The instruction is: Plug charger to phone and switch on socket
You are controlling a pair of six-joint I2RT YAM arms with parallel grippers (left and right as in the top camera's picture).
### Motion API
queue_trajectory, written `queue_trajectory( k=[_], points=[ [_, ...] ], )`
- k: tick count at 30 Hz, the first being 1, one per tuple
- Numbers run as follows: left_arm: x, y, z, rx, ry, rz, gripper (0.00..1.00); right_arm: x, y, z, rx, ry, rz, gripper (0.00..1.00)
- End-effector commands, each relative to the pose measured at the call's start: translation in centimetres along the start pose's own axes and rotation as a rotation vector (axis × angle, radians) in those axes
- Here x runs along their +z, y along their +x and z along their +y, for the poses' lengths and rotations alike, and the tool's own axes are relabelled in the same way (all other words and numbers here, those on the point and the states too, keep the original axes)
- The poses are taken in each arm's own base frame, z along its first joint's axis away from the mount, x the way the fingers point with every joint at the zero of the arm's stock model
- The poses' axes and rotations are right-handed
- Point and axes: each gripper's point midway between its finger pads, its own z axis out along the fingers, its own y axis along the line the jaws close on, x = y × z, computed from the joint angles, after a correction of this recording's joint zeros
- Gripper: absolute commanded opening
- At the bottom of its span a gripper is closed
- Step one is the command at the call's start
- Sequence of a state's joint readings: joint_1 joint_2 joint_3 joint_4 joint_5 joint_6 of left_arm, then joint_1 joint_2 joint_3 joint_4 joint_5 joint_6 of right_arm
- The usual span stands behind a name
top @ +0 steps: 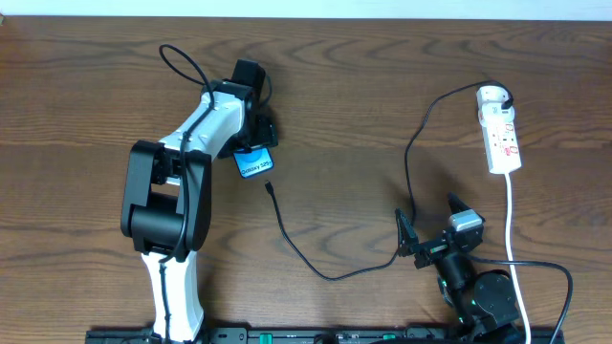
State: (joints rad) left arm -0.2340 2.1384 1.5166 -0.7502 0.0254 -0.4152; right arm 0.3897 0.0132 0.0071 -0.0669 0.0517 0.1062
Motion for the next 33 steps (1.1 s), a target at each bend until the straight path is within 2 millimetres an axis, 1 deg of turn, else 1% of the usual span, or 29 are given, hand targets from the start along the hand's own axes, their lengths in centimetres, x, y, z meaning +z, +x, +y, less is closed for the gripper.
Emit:
queue_trajectory(
  k=[1, 7, 14, 17, 25, 33],
  points=[
    [1.7, 2.7, 0.2, 0.003, -0.007, 0.104, 0.81, 0.0, 0.2, -0.1, 0.012, 0.006, 0.005, 0.99],
    [1.7, 3.1, 0.4, 0.002, -0.015, 0.121, 0.79, 0.0, 0.2, -0.1, 0.012, 0.006, 0.005, 0.99],
    [1.3, 5.1, 1.5, 0.004, -0.06, 0.206, 0.79, 0.0, 0.2, -0.1, 0.012, 0.006, 0.005, 0.99],
    [1.2, 5.6, 1.8, 0.005, -0.071, 0.225, 0.79, 0.0, 0.2, -0.1, 0.012, 0.006, 0.005, 0.99],
    [1.4, 4.6, 1.3, 0.007, -0.05, 0.185, 0.79, 0.0, 0.2, -0.1, 0.012, 0.006, 0.005, 0.99],
    [1.4, 4.5, 1.2, -0.016, -0.049, 0.178, 0.79, 0.0, 0.2, -0.1, 0.012, 0.006, 0.005, 0.99]
  ],
)
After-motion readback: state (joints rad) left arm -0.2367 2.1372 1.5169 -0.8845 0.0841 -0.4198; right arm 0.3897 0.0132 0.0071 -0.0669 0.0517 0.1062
